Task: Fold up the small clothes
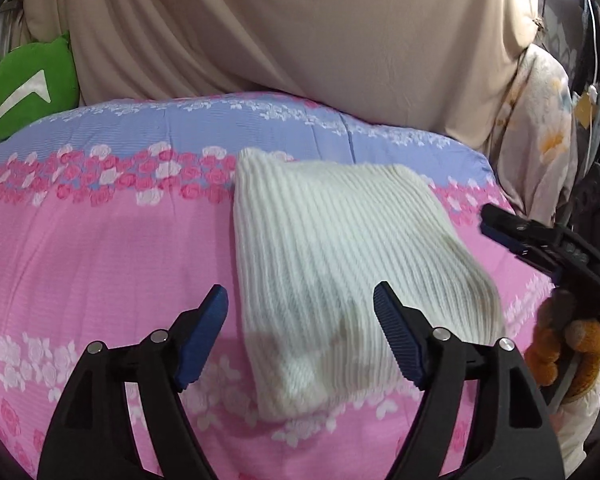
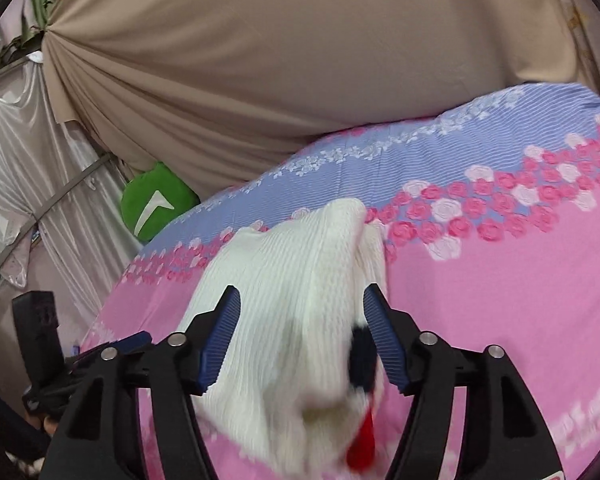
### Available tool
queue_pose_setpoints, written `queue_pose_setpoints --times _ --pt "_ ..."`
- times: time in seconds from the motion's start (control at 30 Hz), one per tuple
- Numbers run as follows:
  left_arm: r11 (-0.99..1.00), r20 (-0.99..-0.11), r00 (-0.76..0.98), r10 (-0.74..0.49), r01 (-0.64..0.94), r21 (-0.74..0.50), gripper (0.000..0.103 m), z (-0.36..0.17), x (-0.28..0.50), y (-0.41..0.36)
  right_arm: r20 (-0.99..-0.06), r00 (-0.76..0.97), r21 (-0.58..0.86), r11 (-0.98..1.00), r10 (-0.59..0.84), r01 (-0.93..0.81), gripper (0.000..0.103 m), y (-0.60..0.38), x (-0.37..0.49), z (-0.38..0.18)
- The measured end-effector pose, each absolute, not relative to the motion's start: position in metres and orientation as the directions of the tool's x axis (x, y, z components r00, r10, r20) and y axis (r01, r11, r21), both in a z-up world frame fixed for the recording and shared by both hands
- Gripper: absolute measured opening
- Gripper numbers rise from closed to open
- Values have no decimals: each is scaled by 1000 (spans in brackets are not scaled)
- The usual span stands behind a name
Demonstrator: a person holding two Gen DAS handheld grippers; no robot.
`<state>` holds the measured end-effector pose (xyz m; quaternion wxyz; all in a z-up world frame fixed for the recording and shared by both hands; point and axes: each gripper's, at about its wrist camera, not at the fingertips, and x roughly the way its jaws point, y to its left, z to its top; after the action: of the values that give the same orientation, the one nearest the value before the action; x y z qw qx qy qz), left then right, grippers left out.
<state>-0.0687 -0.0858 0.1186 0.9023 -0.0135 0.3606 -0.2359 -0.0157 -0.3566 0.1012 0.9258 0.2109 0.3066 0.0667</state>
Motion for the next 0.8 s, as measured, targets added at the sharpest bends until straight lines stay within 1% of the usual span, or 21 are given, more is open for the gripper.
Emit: queue_pose_setpoints --times 0.07,0.1,0.13,0.17,0.23,0.27,0.3,0.33,0.37,0.4,0.43,0.47,0.5,0.53,0.57,0.6,0.67,0.73,0.8 --pt "895 -654 625 -426 397 -204 73 119 -54 -91 -611 764 379 924 208 52 68 -352 16 88" --pt "896 -661 616 -427 388 -217 73 118 -47 -93 -638 744 357 933 200 55 56 -350 28 83" --pt "894 -663 610 -433 385 -230 73 117 -43 -92 -650 729 352 935 216 36 20 -347 37 80" --pt "892 -662 607 -439 381 -243 73 117 -41 -93 -634 736 367 930 238 15 18 -347 38 84" --pt "892 -654 615 -440 382 -242 73 117 -39 -94 -513 792 427 899 331 -99 16 -349 22 106" --pt "896 -653 624 -430 381 -227 73 116 -39 -95 -453 816 446 884 358 -140 16 -354 13 115" --pt "903 -656 631 -414 377 -208 73 114 -37 -97 -433 825 459 876 364 -146 16 -360 9 116" --pt "910 -668 631 -395 372 -186 73 109 -33 -99 -457 816 473 874 353 -114 15 -370 13 109" --pt "914 -682 625 -381 368 -173 74 103 -29 -102 -516 794 468 882 321 -52 15 -378 22 95" --pt "915 -697 613 -373 367 -168 74 96 -24 -105 -603 747 439 898 278 20 16 -383 36 75" --pt "915 -714 596 -368 368 -165 76 87 -20 -108 -674 697 406 911 243 74 19 -387 47 51" --pt "912 -722 584 -371 374 -167 77 80 -17 -111 -643 719 448 891 263 75 20 -391 43 43" --pt "917 -727 588 -356 369 -150 79 75 -16 -112 -636 720 470 879 276 77 21 -392 40 46" --pt "923 -722 602 -341 361 -134 85 74 -17 -112 -638 727 450 889 255 83 22 -390 32 58" --pt "925 -718 610 -335 359 -127 85 74 -18 -111 -623 752 415 906 216 84 24 -386 22 71" --pt "924 -717 610 -336 359 -128 85 75 -18 -109 -596 781 390 917 186 79 30 -380 8 84" --pt "923 -714 610 -343 358 -138 85 77 -18 -106 -540 817 400 916 204 36 33 -370 -21 99" --pt "921 -711 608 -354 357 -154 85 79 -22 -102 -498 832 436 900 244 -4 50 -361 -50 98" --pt "921 -704 614 -358 357 -157 84 82 -28 -101 -508 822 444 896 257 -7 52 -352 -68 90"
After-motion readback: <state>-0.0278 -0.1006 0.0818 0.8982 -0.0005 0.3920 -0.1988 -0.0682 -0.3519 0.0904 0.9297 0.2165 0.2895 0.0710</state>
